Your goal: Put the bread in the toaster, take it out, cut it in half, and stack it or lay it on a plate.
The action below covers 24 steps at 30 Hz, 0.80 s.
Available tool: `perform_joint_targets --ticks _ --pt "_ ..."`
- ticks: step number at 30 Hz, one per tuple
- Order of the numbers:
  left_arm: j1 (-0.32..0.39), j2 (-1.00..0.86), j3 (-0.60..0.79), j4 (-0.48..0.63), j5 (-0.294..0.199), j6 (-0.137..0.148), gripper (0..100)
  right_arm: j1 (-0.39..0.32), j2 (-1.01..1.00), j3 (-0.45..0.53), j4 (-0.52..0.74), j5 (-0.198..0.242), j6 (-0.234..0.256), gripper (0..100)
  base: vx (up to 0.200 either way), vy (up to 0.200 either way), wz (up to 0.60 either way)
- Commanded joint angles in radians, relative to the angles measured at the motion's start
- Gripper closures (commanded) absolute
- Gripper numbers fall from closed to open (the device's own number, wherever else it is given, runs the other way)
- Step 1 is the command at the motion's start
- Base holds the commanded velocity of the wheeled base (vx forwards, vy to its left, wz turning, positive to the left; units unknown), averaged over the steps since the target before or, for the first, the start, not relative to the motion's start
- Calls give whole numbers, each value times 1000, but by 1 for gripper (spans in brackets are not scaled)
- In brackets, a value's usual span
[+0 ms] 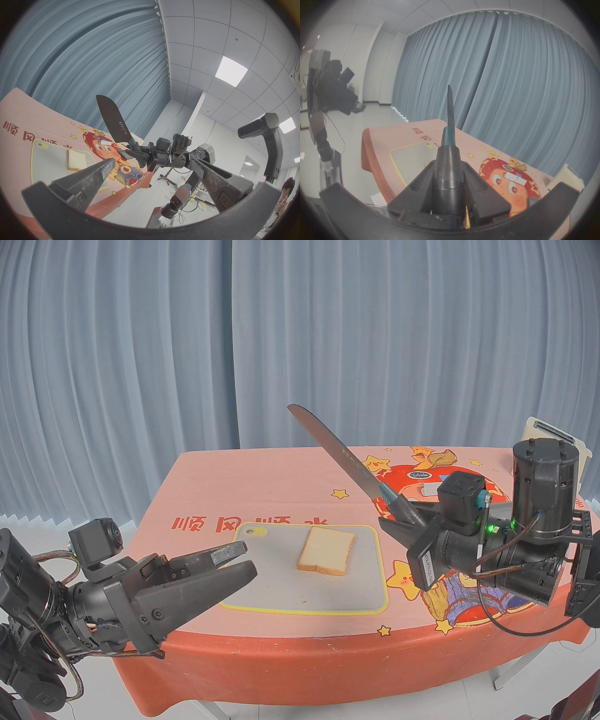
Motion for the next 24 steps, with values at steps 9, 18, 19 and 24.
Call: perform_joint_targets --ticks 9,18,19,24 --pt "1 1 -4 4 8 69 0 -166 -40 24 9 227 43 100 0 0 0" --pt "4 -19 -27 10 11 69 0 -145 -27 51 6 333 348 100 0 0 0" --pt "4 -19 -27 10 11 69 0 -145 -27 51 6 333 348 100 0 0 0" --pt "3 -11 -33 10 11 80 0 -145 -11 16 -20 335 483 100 0 0 0"
